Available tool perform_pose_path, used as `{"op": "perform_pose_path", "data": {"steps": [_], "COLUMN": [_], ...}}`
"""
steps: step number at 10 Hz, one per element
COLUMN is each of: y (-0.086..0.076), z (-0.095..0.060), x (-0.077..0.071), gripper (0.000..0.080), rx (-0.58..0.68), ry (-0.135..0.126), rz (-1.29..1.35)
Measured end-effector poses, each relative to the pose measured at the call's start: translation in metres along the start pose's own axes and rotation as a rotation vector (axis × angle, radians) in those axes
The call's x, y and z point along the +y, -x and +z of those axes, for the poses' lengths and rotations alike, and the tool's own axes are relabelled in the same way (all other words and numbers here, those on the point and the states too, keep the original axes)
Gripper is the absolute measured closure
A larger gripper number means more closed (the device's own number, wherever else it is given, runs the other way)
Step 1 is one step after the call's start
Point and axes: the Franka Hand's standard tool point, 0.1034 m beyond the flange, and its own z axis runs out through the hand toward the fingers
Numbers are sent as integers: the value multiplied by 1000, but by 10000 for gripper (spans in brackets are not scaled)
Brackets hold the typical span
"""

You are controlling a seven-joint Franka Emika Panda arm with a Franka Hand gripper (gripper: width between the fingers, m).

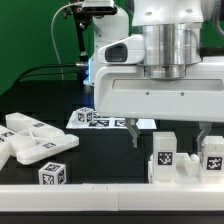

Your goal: Assemble chair

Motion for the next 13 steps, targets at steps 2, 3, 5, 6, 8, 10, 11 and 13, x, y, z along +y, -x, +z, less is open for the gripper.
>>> {"op": "perform_pose_path", "data": {"steps": [2,3,5,6,8,10,11,13], "y": [0,0,-1,-2,-2,1,1,1], "z": [0,0,1,1,2,3,3,3], "x": [0,1,1,2,3,2,2,2], "gripper": [429,515,515,515,515,515,515,515], "rx": [0,0,-5,-8,-5,-29,-38,-38], "ry": [1,1,9,14,3,-42,-47,-46], "rz": [15,104,317,471,862,1226,1302,1337]}}
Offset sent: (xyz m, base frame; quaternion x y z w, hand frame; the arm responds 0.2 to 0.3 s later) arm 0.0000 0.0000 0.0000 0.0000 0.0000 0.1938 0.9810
